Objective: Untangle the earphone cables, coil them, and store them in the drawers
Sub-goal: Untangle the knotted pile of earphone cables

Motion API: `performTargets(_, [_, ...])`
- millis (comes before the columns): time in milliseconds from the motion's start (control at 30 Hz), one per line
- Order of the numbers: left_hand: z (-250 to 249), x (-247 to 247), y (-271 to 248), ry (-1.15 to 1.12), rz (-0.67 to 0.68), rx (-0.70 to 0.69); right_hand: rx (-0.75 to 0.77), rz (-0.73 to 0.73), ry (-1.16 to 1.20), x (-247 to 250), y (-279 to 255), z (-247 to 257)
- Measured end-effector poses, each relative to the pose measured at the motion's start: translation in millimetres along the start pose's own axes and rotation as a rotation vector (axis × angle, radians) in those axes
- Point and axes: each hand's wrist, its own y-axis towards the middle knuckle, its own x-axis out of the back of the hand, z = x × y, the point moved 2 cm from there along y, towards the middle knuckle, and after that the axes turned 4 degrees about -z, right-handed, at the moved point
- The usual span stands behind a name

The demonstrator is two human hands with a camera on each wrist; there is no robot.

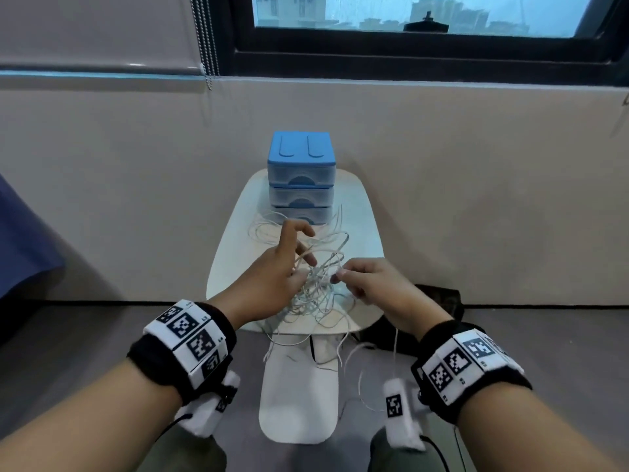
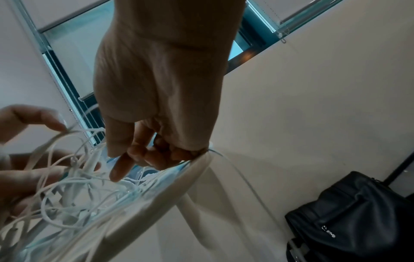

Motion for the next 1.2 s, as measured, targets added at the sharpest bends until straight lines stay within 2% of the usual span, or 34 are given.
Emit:
performTargets(133, [-7,-4,-4,-0.026,0.013,-0.046,0.044,0.037,0.039,5,-1,-5])
performTargets(267, [-5,-3,-6,-0.064,-0.057,-0.056,0.057,0.049,0.074,5,-3,-8])
performTargets(533, [-1,-1,-3,-0.014,-0.058,0.012,0.048,0.086,0.072,5,-3,-8])
performTargets(733, [-5,-1,0,0.05,-0.032,0.002,0.041,0.081,0.09,4,-2,-9])
performTargets(933, [-5,-4,4,0.148,-0.108,0.041,0.029,0.075,0.071,5,-2,-8])
performTargets(1200, [-7,-5,6,0.079,-0.045,0.051,-0.013,0.072,0.072,4,-1,-6])
